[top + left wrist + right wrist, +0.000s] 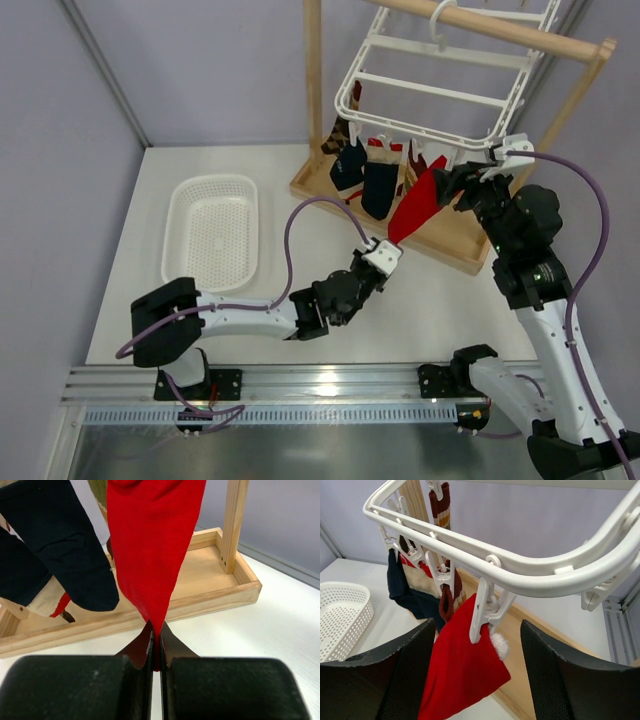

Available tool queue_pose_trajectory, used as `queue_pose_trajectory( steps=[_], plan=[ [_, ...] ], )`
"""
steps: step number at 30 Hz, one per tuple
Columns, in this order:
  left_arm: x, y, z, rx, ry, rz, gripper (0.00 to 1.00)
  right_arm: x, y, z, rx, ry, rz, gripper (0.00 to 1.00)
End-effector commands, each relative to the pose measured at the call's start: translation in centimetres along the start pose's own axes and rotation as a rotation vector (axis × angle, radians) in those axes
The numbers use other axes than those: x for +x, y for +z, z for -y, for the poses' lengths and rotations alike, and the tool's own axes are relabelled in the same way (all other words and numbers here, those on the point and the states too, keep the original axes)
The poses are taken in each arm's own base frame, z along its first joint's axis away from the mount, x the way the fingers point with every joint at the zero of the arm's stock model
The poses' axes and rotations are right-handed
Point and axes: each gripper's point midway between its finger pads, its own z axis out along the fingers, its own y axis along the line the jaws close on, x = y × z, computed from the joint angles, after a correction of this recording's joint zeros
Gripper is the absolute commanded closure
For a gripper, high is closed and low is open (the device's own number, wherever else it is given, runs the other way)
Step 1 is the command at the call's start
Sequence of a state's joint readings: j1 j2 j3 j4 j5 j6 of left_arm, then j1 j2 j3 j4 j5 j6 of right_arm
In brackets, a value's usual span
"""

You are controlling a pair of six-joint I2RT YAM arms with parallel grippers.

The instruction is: Remove the socks clipped to the hanger

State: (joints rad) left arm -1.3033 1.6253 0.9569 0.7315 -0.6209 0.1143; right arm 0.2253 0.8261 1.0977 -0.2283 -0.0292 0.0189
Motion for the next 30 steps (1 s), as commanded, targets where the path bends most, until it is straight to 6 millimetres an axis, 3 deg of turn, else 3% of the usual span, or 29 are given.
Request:
queue_pose_trajectory(
  steps=[1, 10, 15, 20, 23, 24, 25, 30],
  plan=[
    [-1.9, -0.7, -0.7, -0.026, -0.033, 0.040, 1.00, -2.3, 0.4, 0.5, -0.009, -0.010, 0.070, 0.30],
    [-2.0, -0.7, -0.7, -0.028, -0.026, 0.038, 1.00, -2.2, 1.6, -0.8, -0.168, 0.032, 0.084, 0.32],
    [-1.8, -0.6, -0.6, -0.027, -0.022, 0.035, 1.00, -3.0, 1.7, -1.6, -0.211, 0.047, 0.105, 0.38],
    [-1.7, -0.5, -0.4, -0.027, -0.021, 0.033, 1.00, -3.4, 1.8, -1.1, -0.187, 0.043, 0.121, 0.47],
    [-1.6, -0.5, -0.3, -0.025, -0.019, 0.031, 1.00, -3.7, 1.9, -0.8, -0.167, 0.039, 0.144, 0.69],
    [-1.5, -0.5, -0.3, -0.025, -0.017, 0.030, 1.00, -3.2, 1.9, -0.7, -0.162, 0.047, 0.135, 0.93],
    [-1.5, -0.4, -0.3, -0.025, -0.016, 0.029, 1.00, -4.0, 1.9, -0.6, -0.158, 0.039, 0.171, 0.96],
    [-1.1, -0.4, -0.3, -0.030, -0.013, 0.022, 1.00, -3.6, 1.7, -0.3, -0.136, 0.041, 0.184, 0.96]
  ],
)
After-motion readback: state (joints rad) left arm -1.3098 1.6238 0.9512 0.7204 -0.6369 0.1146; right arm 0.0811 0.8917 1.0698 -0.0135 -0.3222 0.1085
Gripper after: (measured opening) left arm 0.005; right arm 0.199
